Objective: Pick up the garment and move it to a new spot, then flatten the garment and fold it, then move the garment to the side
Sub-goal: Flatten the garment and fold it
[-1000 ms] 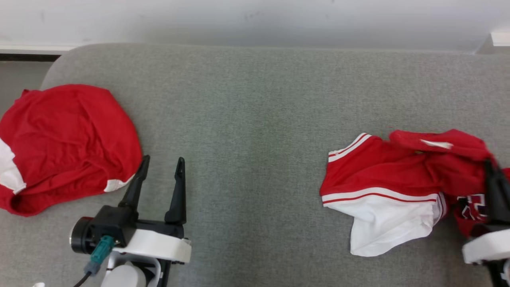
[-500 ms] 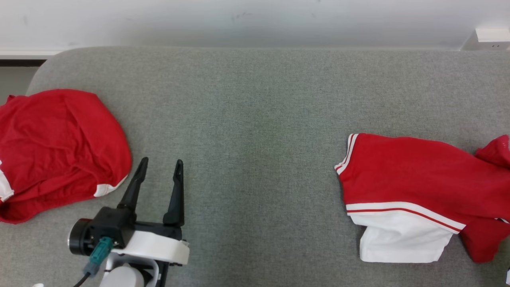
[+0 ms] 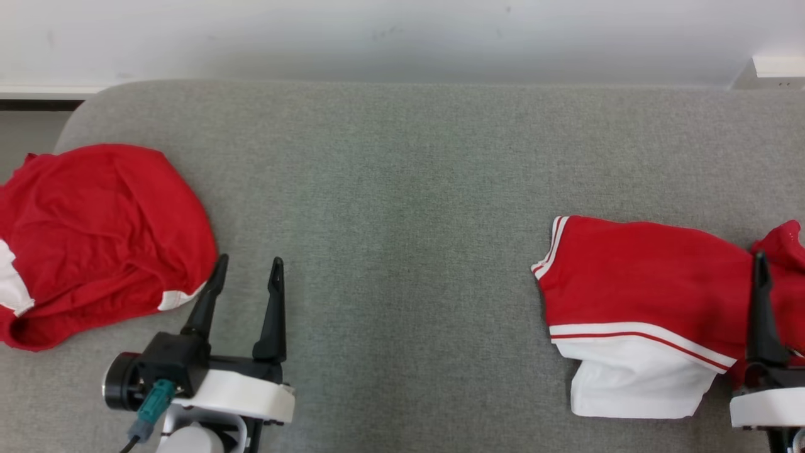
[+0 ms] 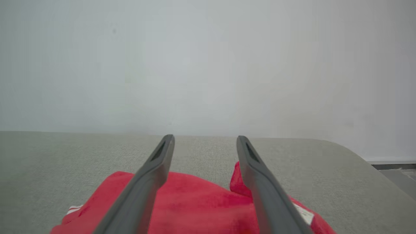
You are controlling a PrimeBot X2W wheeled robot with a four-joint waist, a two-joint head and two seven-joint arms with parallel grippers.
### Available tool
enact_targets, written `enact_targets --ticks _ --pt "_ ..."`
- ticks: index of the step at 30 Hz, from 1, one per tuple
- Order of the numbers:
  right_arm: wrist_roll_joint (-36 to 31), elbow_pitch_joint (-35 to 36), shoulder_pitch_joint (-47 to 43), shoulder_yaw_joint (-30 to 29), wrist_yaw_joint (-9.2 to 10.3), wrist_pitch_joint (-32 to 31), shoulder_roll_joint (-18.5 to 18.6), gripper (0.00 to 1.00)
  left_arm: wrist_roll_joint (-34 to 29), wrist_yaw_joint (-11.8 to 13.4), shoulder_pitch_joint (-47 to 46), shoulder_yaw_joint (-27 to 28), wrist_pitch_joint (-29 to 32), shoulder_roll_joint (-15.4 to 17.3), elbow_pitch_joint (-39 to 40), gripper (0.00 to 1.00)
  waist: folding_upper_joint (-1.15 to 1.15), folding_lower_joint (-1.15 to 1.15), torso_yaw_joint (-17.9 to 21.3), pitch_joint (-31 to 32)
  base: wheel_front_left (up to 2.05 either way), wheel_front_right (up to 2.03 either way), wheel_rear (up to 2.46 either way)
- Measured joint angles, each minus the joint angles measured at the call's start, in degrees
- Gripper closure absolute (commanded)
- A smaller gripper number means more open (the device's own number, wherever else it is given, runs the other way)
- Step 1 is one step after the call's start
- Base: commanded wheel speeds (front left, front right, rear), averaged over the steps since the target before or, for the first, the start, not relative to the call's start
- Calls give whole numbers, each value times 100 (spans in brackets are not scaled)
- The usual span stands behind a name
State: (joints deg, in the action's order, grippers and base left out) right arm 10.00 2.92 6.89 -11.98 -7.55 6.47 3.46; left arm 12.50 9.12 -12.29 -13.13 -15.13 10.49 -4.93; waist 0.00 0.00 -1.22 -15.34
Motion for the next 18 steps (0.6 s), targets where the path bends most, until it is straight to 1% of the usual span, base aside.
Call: enact_targets --ticks 2,6,18 --pt "-24 225 -136 144 0 -126 -5 0 0 1 36 -4 0 2 -1 0 0 0 -33 47 0 0 0" --pt "29 499 -300 253 0 -264 -13 0 1 29 96 9 0 12 3 0 0 0 -68 109 0 0 0" --pt "159 600 -409 275 0 -394 -37 0 20 -2 175 -32 0 49 9 0 0 0 -77 187 0 0 0"
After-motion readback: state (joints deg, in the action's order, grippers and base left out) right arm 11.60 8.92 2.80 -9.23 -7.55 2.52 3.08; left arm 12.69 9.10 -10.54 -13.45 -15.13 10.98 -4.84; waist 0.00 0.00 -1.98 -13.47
